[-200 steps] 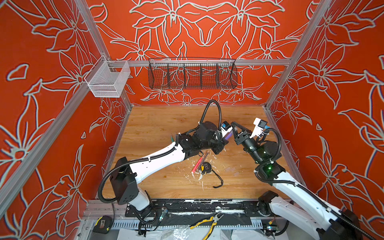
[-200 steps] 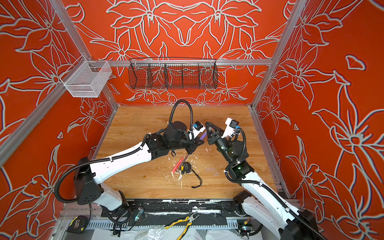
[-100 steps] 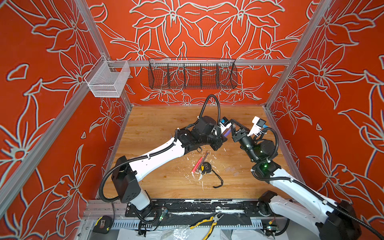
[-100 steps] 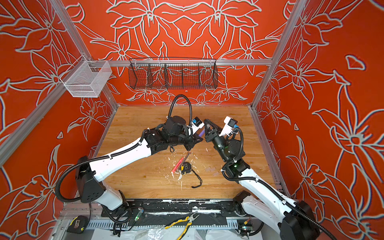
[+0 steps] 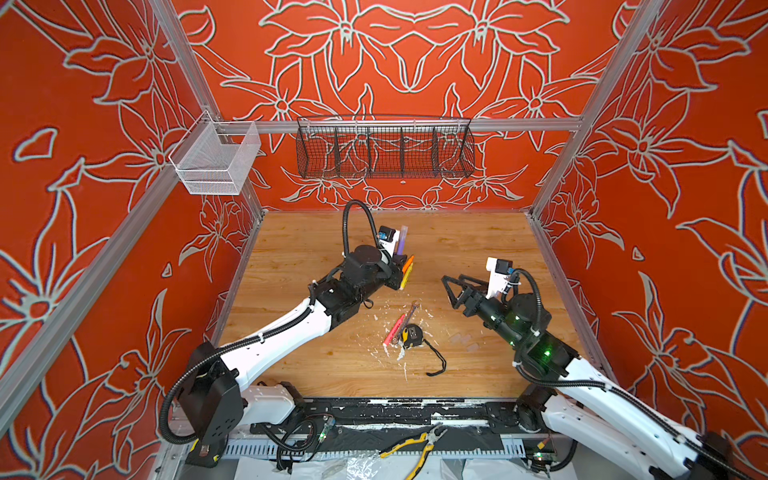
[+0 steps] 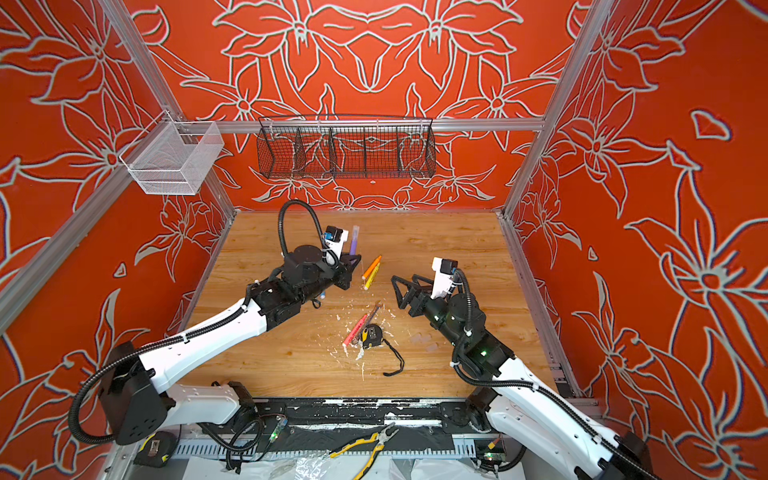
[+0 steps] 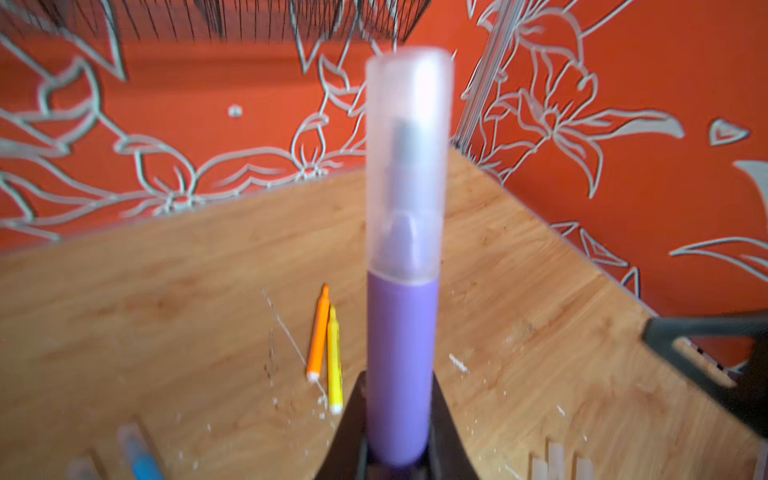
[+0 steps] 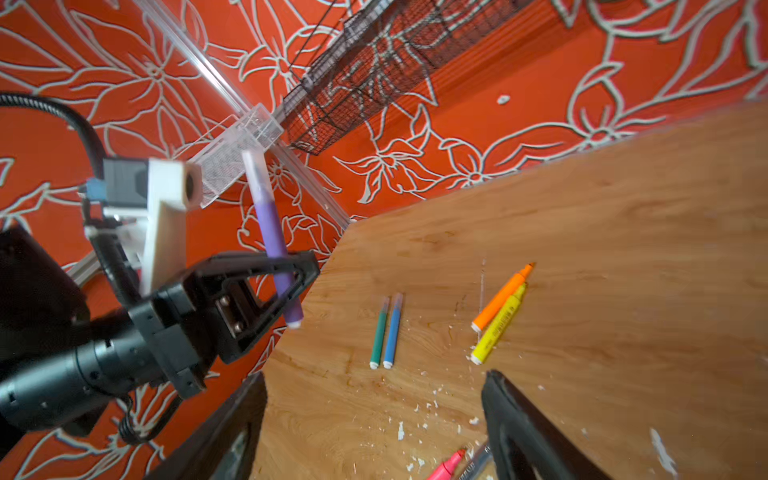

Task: Insert the pens into the pen caps
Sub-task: 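Lower the capped purple highlighter beside the blue marker and open the left gripper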

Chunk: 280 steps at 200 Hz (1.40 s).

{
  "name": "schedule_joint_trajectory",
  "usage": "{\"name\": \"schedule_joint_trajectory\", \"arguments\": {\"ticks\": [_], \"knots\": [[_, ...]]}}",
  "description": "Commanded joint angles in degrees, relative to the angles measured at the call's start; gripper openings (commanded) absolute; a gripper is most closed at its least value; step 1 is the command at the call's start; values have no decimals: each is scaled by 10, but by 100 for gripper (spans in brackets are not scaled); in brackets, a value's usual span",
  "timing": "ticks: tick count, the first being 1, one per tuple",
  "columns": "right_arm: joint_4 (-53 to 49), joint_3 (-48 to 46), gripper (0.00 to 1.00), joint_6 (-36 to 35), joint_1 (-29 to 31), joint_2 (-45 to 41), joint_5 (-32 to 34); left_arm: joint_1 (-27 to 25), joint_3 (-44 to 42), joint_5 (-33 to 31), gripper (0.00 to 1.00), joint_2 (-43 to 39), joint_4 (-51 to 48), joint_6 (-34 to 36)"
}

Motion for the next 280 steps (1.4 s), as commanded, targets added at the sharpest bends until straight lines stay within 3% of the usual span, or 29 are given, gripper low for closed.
{"name": "schedule_joint_trajectory", "arguments": {"ticks": [1,21,46,70,140,181,230,280], "knots": [[-152,38,97,-29,-3,-32,80,0,-36,-83,0,32,-53,-86],[-187,39,97,-64,-3,-47,95,8,-47,-94,0,73,-65,-115],[-205,26,98,-63,-4,-45,162,24,-17,-92,0,132,-93,-157],[-163,8,97,-98,-4,-56,113,32,29,-103,0,194,-133,-173],[-187,7,98,-101,-3,-94,137,54,145,-133,0,329,-232,-225],[-204,26,97,-96,-4,-58,136,92,127,-136,0,347,-240,-278],[-209,33,98,-93,-4,-43,138,102,114,-138,0,349,-231,-285],[-218,39,98,-92,-4,-38,145,102,128,-148,11,360,-246,-285]]}}
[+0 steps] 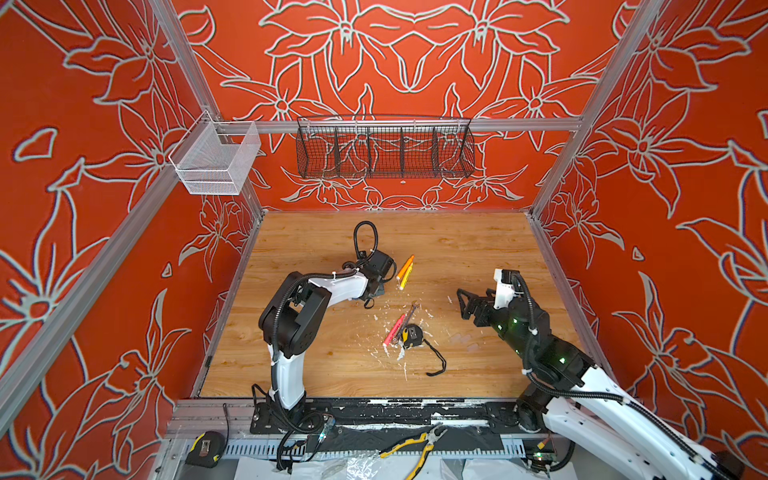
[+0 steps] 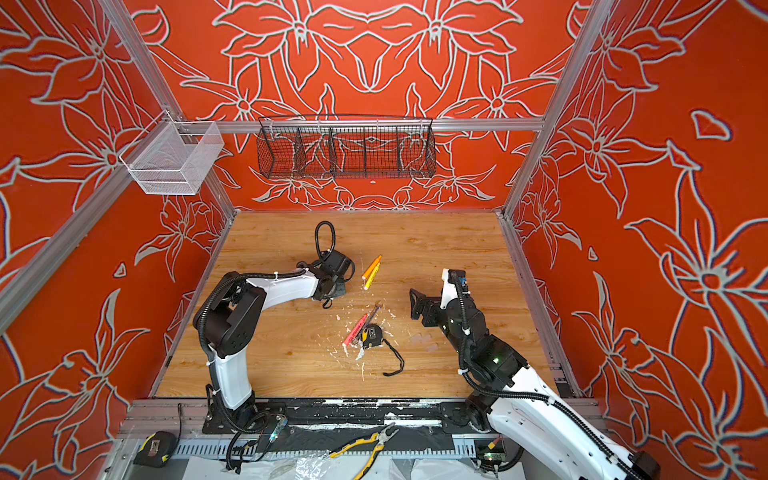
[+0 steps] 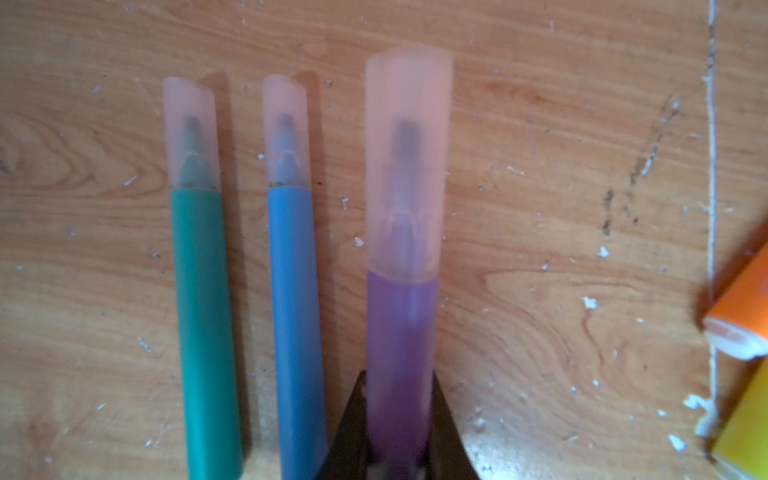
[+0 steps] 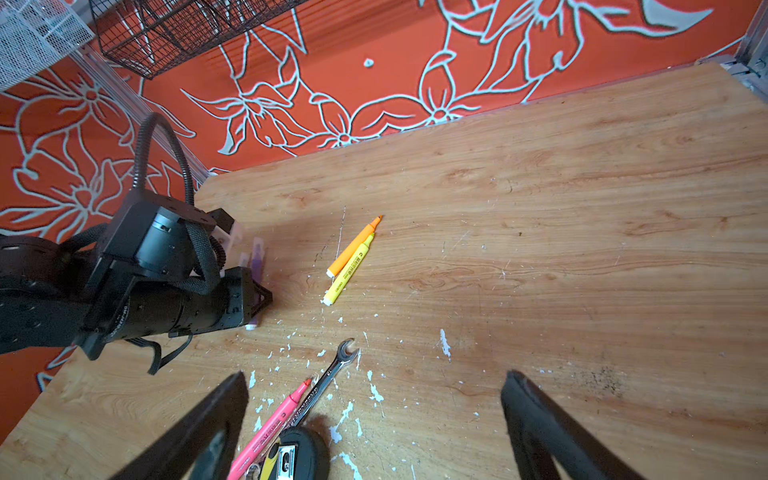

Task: Insert the pens into the pen caps
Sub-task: 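Lower the capped purple highlighter beside the blue marker and open the left gripper, then move the left gripper over the pink highlighter near the wrench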

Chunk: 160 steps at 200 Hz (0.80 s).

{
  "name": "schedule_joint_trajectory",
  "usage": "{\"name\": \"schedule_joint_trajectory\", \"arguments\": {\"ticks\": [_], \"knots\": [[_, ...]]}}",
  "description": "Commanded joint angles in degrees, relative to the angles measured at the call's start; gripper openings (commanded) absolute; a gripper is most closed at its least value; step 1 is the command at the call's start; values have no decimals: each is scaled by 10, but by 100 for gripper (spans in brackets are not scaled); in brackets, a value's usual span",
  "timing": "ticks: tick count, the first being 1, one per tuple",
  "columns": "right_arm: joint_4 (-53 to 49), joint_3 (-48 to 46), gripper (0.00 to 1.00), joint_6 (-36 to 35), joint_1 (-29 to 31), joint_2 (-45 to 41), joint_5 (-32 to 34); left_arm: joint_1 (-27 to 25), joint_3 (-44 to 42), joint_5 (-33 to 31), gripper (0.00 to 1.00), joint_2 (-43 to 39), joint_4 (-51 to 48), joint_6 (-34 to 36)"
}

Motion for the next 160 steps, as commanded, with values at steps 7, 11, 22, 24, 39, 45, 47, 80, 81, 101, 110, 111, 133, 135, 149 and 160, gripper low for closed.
{"name": "schedule_joint_trajectory", "arguments": {"ticks": [7,11,22,24,39,45,47,80,81,101,110,111,133,135,149,160], "knots": [[-10,23,98,1,-3,2,17,-1,13,-18,12,15,-27,-17],[-11,24,97,1,-3,2,18,-1,14,-19,13,14,-28,-17],[-13,25,97,1,-3,2,19,-1,15,-20,16,12,-29,-17],[-13,26,98,1,-3,2,19,-1,15,-21,16,11,-29,-17],[-16,27,97,1,-3,2,21,-1,17,-21,21,7,-30,-14],[-17,27,97,2,-3,3,22,-1,19,-21,24,5,-31,-12],[-17,27,98,2,-3,2,22,-1,20,-21,24,5,-32,-11],[-25,27,98,5,-3,-1,37,-1,35,-24,32,-12,-46,5],[-25,27,98,5,-3,-1,38,-1,35,-24,32,-13,-46,6],[-28,27,98,6,-3,-4,38,-1,34,-23,33,-36,-50,17],[-28,27,98,6,-3,-4,34,-1,30,-17,33,-51,-54,23],[-28,27,98,5,-3,-5,34,-1,30,-16,33,-53,-54,25],[-23,25,98,6,-3,-9,28,-9,7,8,33,-107,-59,51],[-23,25,98,6,-3,-9,27,-11,4,11,33,-113,-58,53],[-22,24,97,6,-3,-9,27,-29,-26,16,33,-159,-54,76],[-24,26,97,6,-3,-6,29,-48,-58,21,33,-199,-40,103]]}}
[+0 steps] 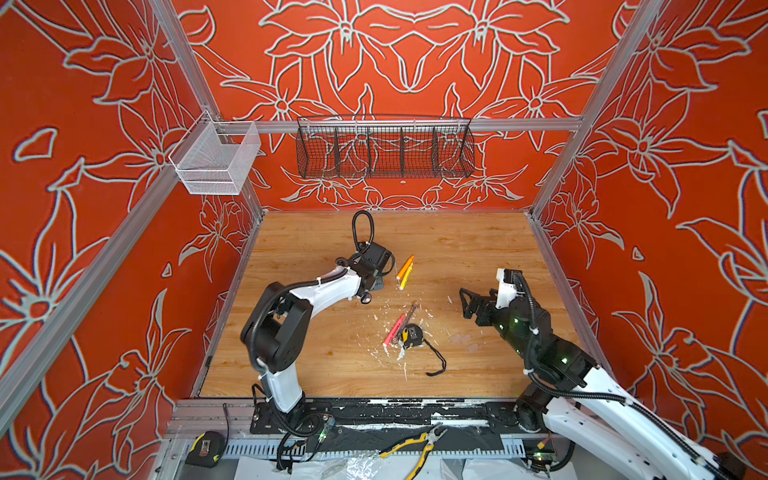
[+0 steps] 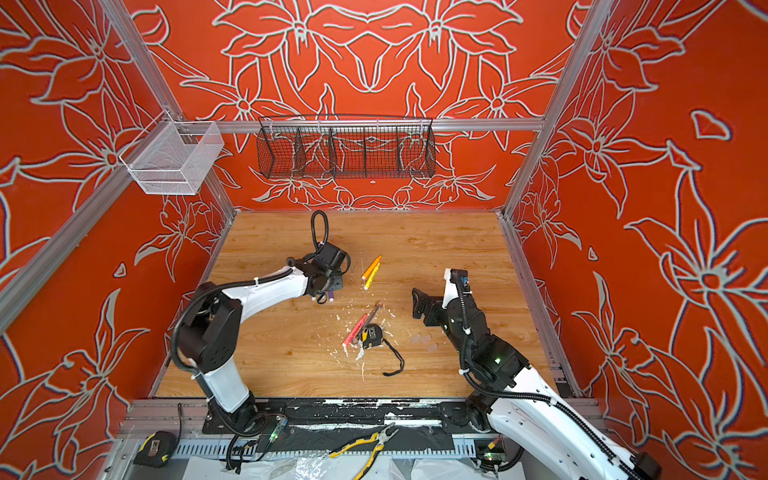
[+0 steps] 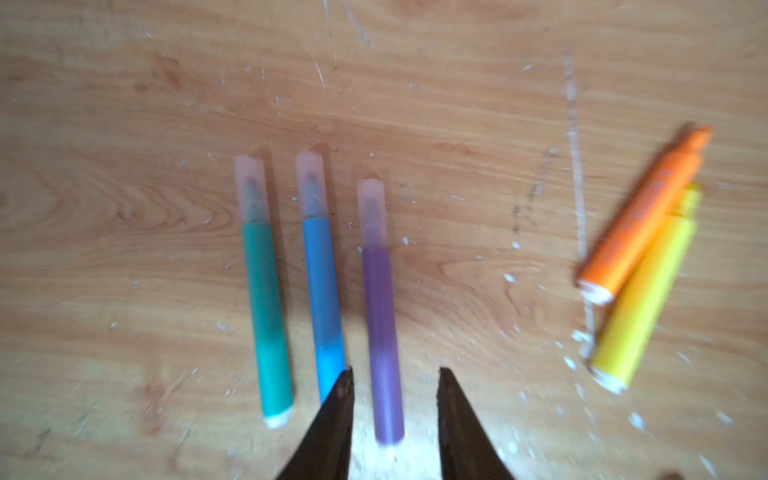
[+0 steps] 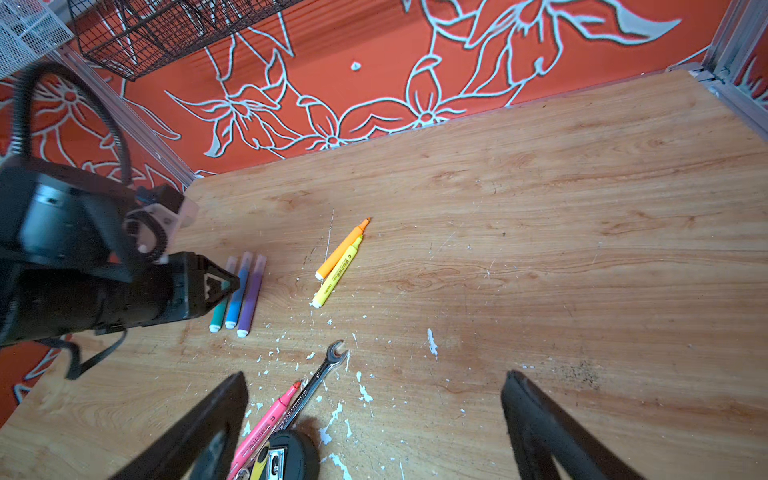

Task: Insert the pens into the pen caps
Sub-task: 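Move the left gripper over the pink highlighter near the wrench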

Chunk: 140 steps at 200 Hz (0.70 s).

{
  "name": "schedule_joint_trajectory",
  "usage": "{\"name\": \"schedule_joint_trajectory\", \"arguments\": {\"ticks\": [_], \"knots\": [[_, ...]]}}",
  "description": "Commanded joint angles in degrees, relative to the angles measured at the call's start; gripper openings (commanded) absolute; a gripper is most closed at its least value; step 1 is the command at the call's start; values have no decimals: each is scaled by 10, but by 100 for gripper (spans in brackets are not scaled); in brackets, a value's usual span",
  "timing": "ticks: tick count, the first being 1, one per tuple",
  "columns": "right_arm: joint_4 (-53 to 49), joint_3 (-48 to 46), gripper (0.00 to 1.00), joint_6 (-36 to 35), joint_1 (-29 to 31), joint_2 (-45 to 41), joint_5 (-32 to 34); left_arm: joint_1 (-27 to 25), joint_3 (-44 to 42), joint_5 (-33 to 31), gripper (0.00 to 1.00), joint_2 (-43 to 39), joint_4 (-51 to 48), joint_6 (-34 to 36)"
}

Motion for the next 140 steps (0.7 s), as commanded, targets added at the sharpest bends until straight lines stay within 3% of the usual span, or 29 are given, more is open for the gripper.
{"name": "schedule_joint_trajectory", "arguments": {"ticks": [1,56,79,140], "knots": [[-5,17,97,5,-3,-2,10,-36,-50,14,33,-83,0,54],[-12,28,98,13,-2,24,13,-133,-167,91,38,-207,20,96],[-15,28,98,15,-3,25,15,-165,-184,81,38,-215,18,92],[-21,32,98,15,-3,26,22,-179,-196,108,38,-160,49,92]]}}
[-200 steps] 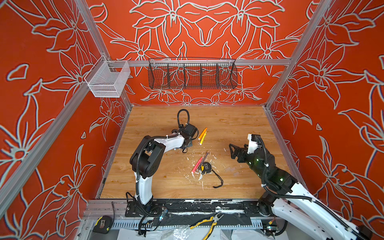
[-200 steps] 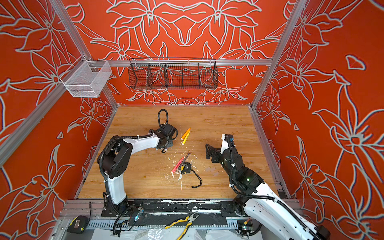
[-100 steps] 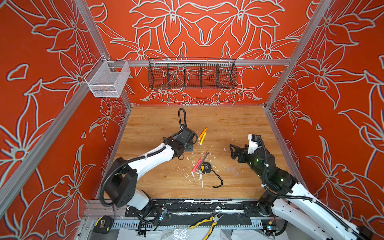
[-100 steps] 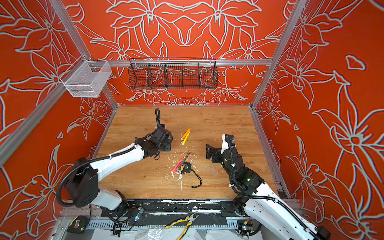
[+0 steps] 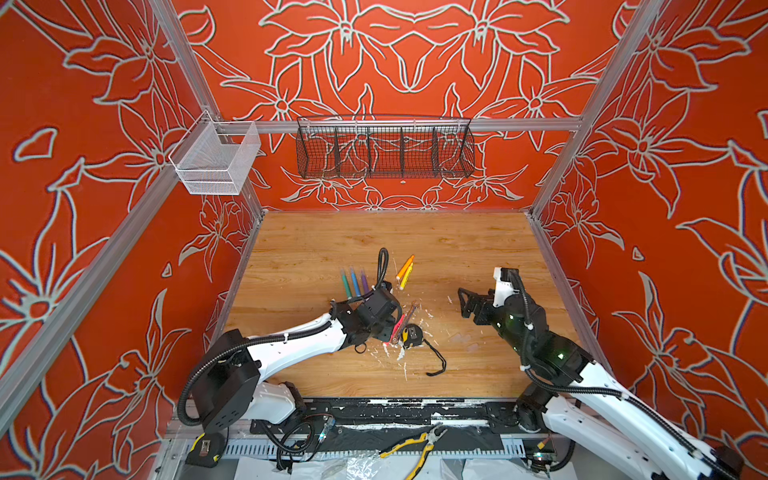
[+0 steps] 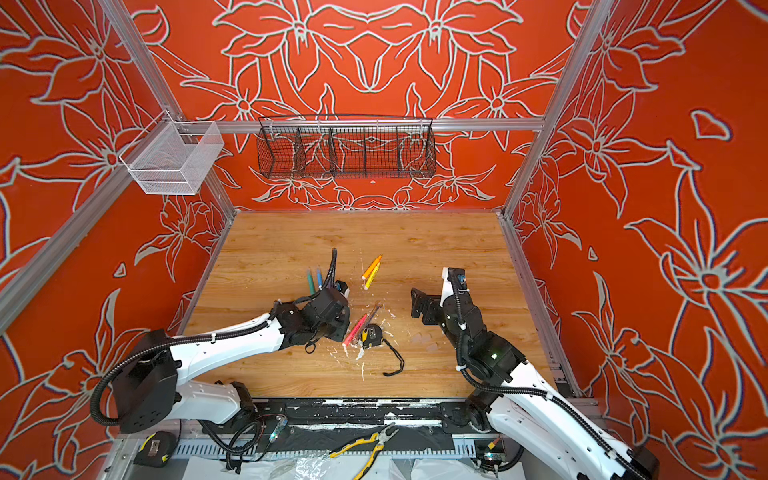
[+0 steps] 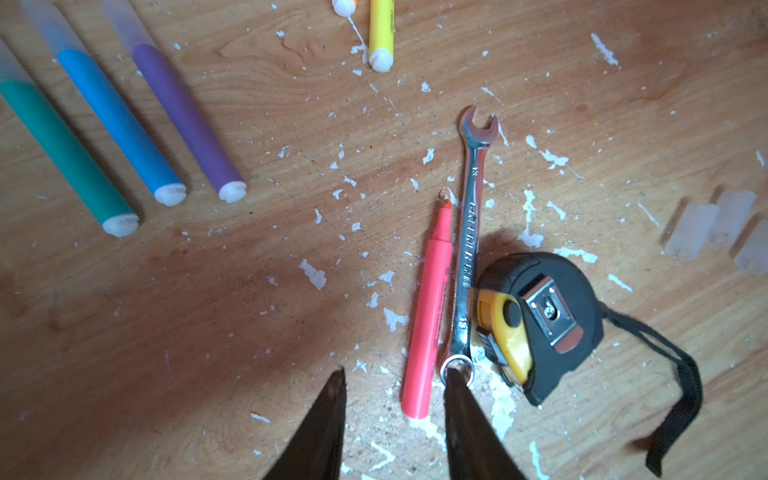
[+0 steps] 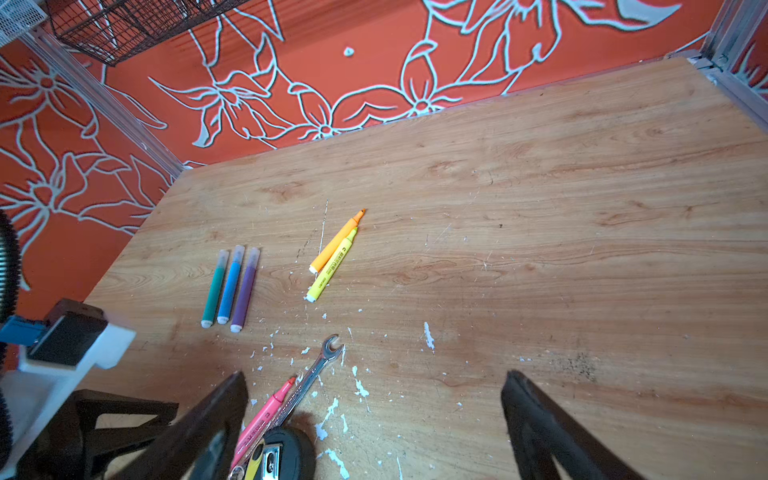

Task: Insert the pens into the pen caps
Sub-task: 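Move the left gripper over the pink highlighter near the wrench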

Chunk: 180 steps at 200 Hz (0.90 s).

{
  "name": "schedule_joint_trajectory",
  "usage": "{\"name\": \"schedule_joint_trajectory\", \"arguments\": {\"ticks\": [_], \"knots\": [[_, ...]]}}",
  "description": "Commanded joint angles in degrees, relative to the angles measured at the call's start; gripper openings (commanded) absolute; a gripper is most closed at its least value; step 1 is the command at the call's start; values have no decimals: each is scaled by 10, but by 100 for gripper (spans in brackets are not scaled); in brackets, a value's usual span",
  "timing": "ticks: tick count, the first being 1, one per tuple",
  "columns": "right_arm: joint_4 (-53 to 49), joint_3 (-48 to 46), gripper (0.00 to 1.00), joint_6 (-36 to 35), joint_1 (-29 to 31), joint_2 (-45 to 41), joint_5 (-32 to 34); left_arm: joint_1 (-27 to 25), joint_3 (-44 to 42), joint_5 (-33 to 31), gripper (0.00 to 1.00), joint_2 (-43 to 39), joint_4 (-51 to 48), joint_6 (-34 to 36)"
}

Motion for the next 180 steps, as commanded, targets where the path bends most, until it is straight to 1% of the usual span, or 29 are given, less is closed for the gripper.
{"name": "schedule_joint_trajectory", "arguments": {"ticks": [1,33,75,124,150,180], "knots": [[-13,22,98,9,-2,2,20,-8,3,18,38,29,22,8],[-18,28,97,10,-2,13,24,-14,26,18,37,83,18,12],[-22,35,98,7,-2,28,21,-22,56,-12,37,140,-9,5],[-30,35,97,10,-2,20,29,-22,71,-18,36,171,-24,0],[-23,28,98,9,-2,6,21,-22,78,-29,31,184,-40,-6],[-13,17,98,7,-2,-14,17,-22,83,-29,30,194,-58,-15]]}}
